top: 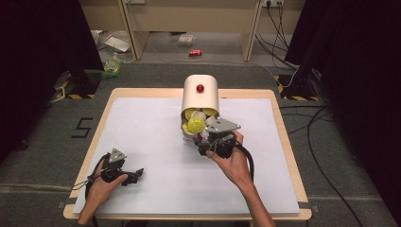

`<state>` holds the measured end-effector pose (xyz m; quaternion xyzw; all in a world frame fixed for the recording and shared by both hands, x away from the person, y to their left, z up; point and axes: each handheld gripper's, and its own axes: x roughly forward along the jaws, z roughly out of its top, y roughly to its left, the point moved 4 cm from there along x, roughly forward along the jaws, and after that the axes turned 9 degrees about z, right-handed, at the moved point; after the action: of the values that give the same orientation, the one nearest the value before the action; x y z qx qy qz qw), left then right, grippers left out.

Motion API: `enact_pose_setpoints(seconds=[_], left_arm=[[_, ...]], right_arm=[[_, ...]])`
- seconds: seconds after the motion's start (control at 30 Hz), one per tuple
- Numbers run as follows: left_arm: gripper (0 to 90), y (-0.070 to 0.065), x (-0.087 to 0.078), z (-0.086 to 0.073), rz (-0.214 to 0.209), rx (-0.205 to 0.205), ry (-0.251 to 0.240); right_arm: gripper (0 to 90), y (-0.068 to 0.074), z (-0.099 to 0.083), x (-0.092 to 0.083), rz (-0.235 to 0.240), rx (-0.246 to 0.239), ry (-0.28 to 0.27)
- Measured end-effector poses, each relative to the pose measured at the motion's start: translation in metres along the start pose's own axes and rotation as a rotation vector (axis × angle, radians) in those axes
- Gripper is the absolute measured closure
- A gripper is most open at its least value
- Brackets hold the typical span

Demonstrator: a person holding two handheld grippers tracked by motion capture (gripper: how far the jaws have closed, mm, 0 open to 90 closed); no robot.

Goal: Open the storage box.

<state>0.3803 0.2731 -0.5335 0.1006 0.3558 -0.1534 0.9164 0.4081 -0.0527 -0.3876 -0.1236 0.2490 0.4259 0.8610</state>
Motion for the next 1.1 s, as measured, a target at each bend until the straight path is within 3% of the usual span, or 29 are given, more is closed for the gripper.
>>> enact_pose_setpoints(seconds=[0.73, 1.1], left_arm=[[0.0, 0.000, 0.000, 0.000, 0.001, 0.001, -0.001], [0.0, 0.000, 0.000, 0.000, 0.002, 0.001, -0.001]], right_arm=[[38.2, 0.014, -0.010, -0.006, -0.025, -0.054, 0.021], [39.7, 0.019, -0.014, -0.009, -0.014, -0.059, 0.024]])
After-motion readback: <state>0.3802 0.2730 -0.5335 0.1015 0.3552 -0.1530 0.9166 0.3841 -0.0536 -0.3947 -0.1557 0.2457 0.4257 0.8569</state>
